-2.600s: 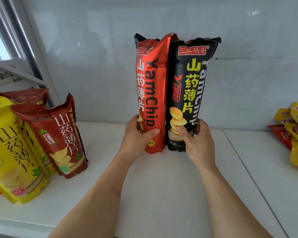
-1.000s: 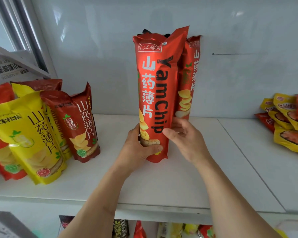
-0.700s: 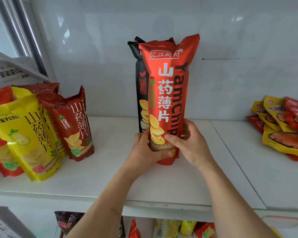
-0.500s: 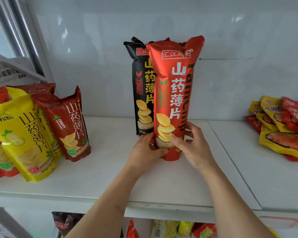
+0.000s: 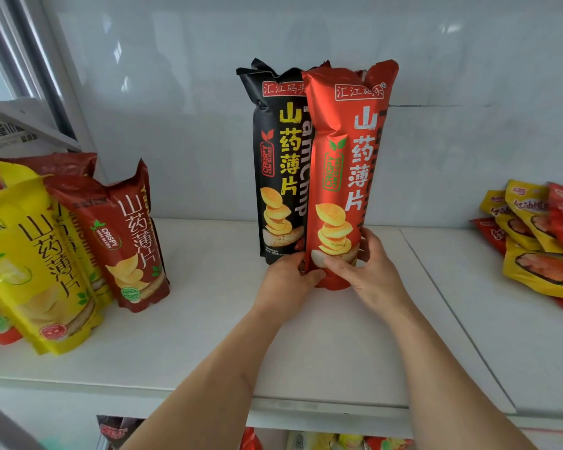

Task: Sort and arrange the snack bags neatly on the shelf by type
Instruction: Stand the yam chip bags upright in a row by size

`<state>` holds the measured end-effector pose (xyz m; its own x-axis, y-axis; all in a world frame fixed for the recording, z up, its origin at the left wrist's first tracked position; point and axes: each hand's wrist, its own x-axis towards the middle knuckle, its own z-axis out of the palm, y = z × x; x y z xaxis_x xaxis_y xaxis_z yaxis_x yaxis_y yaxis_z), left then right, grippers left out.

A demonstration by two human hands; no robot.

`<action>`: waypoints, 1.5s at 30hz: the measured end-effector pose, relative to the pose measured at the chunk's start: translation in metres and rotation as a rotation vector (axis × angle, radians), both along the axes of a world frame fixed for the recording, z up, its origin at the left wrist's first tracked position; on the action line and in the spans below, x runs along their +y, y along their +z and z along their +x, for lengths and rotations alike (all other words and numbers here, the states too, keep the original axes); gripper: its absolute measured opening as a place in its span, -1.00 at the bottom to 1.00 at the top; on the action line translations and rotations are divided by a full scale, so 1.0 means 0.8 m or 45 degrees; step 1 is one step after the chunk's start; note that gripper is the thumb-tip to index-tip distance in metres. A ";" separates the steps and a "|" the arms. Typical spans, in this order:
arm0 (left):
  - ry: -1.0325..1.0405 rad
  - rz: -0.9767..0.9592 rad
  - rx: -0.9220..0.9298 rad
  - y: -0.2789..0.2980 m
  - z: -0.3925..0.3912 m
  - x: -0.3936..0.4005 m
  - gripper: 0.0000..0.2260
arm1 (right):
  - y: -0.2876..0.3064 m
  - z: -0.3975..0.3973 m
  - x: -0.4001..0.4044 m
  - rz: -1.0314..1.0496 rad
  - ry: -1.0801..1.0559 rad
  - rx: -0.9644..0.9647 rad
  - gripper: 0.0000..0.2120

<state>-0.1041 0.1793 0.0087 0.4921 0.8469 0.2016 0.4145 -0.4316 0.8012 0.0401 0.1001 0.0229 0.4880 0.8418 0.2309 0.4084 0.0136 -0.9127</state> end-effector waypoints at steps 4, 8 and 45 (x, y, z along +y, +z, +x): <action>-0.011 0.004 0.035 -0.001 0.004 0.010 -0.80 | -0.001 0.011 0.011 -0.029 -0.038 -0.055 -0.23; -0.013 0.003 0.074 -0.002 0.014 0.019 -0.74 | 0.011 0.013 0.020 0.026 -0.089 -0.033 -0.19; 0.023 -0.312 -0.450 0.014 0.093 0.054 -0.26 | 0.072 0.102 0.117 0.181 0.463 0.157 0.16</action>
<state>-0.0294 0.2228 0.0197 0.4137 0.8984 0.1471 0.1015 -0.2061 0.9733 0.1214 0.1936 0.0807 0.1957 0.9285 0.3156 0.2412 0.2664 -0.9332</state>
